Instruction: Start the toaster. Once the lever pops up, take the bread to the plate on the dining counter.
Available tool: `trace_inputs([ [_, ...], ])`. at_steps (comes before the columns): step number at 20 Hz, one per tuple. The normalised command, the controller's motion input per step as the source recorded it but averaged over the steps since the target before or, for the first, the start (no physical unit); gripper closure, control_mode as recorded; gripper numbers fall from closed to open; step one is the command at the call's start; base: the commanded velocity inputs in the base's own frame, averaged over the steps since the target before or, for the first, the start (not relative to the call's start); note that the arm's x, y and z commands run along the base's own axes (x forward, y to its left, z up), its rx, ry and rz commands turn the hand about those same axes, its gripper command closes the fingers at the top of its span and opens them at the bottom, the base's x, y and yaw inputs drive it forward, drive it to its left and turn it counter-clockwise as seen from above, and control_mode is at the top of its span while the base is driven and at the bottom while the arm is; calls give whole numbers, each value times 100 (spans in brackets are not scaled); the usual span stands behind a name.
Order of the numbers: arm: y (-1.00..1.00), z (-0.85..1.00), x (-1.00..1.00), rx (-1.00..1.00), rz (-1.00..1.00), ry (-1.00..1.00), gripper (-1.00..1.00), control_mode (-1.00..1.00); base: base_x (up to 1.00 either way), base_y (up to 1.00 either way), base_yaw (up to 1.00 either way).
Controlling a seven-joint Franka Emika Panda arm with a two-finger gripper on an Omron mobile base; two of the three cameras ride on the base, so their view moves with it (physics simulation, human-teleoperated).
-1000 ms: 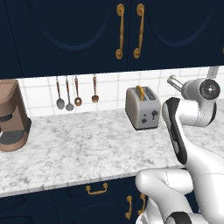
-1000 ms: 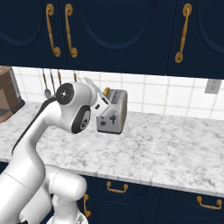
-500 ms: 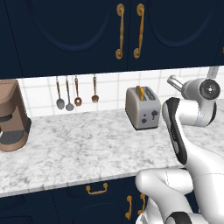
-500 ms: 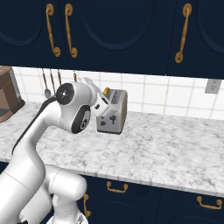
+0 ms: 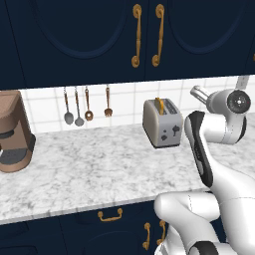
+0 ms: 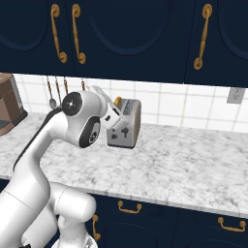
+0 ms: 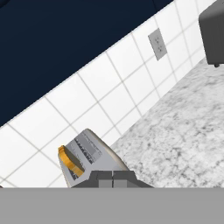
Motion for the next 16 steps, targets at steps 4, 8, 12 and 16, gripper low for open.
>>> trace_inputs([
  [4,0,0,0,0,0,0,100,-100,0,0,0],
  [8,0,0,0,0,0,0,100,-100,0,0,0],
  [12,0,0,0,0,0,0,100,-100,0,0,0],
  [16,0,0,0,0,0,0,100,-100,0,0,0],
])
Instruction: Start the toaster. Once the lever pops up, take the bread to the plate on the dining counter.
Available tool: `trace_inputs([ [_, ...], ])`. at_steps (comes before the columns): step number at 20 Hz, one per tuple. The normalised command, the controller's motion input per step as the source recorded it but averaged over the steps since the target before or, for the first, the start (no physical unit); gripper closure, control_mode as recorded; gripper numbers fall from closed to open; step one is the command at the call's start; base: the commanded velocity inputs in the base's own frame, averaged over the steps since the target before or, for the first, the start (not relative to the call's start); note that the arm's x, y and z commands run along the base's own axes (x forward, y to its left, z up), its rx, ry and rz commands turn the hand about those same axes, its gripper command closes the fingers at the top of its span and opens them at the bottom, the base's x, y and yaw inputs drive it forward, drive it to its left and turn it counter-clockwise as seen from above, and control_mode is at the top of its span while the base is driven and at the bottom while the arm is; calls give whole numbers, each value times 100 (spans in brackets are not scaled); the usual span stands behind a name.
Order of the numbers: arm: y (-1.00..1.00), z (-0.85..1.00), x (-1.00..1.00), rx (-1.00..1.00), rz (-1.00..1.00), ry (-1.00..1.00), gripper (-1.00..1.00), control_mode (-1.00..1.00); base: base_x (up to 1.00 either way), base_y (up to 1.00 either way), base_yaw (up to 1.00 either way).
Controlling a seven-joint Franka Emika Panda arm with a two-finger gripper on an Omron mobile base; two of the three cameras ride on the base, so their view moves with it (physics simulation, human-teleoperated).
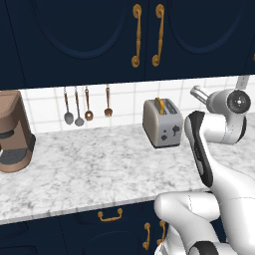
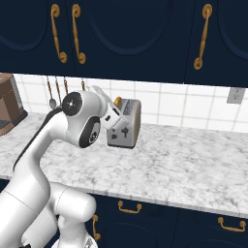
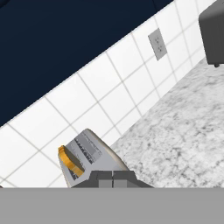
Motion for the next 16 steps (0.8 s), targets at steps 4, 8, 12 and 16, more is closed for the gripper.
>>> trace_inputs([
  [4,0,0,0,0,0,0,100,-100,0,0,0],
  [8,0,0,0,0,0,0,100,-100,0,0,0],
  [12,16,0,-10,-1,7,-2,100,-100,0,0,0],
  [16,72,0,-21,-8,35,-1,100,-100,0,0,0],
])
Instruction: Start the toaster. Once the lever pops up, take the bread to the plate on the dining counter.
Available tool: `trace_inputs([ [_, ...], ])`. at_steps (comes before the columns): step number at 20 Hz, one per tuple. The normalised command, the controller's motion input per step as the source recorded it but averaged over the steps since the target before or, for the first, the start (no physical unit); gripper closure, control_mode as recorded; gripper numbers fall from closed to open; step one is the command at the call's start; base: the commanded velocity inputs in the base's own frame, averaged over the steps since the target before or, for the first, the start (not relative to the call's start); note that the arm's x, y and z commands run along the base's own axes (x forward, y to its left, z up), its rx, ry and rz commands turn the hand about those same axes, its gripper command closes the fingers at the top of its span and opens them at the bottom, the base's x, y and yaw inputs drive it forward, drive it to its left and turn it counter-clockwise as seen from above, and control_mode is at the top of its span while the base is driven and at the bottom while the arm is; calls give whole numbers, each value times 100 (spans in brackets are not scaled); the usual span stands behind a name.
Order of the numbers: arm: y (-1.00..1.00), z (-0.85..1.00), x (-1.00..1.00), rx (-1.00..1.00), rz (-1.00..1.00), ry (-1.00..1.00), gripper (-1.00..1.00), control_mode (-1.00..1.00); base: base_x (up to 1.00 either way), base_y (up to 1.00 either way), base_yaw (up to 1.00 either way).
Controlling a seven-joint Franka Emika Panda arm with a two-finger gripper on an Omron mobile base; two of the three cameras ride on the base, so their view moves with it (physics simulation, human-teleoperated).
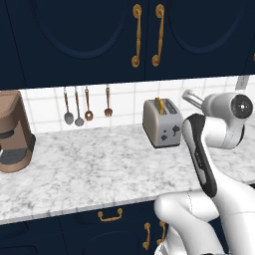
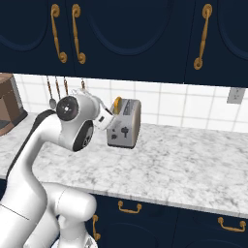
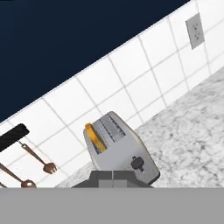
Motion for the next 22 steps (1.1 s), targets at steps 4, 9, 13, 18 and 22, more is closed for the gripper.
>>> trace_inputs([
  [4,62,3,-12,-1,26,0,100,-100,0,0,0],
  [9,20,14,16,-7,8,30,100,-100,0,0,0],
  [13,7,-2,12,-16,5,32,100,-100,0,0,0],
  [18,-11,-15,0,-8,8,-1,100,-100,0,0,0],
  [22,-23,-26,7,-8,17,0,100,-100,0,0,0],
])
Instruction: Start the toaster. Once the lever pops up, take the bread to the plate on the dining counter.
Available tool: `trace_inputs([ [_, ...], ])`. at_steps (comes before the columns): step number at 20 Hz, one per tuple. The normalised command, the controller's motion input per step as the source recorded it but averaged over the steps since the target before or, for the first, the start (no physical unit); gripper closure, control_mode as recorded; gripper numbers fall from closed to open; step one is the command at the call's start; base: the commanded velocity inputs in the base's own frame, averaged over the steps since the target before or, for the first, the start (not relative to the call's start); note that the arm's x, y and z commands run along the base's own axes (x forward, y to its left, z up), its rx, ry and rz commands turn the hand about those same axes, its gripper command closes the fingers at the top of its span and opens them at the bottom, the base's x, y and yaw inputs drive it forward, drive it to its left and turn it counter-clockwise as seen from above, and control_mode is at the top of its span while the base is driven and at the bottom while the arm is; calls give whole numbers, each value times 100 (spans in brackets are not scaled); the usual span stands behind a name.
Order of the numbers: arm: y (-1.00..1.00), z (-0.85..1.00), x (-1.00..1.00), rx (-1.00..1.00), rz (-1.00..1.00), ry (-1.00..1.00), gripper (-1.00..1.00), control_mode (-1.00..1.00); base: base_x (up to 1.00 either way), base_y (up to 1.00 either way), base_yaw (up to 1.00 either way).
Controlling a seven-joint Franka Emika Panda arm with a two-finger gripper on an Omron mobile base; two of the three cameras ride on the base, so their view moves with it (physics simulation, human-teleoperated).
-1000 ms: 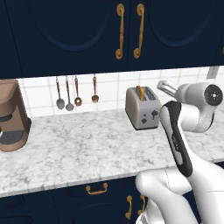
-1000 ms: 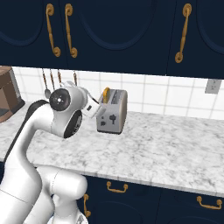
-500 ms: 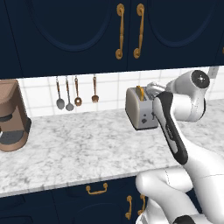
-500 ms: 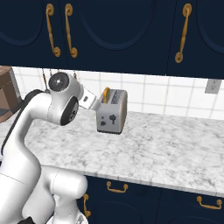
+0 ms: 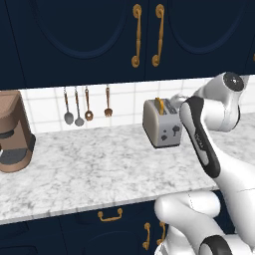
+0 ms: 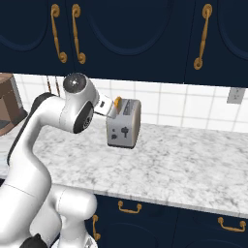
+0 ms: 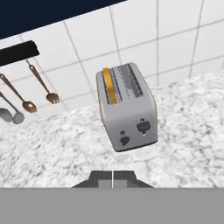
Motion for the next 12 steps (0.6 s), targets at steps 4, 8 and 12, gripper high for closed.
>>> trace_inputs([
  [4,-1,-3,19,-8,15,7,100,-100,0,0,0],
  [8,16,1,26,-4,2,10,-100,-100,0,0,0],
  [12,5,-10,36,-7,0,1,-100,-100,0,0,0],
])
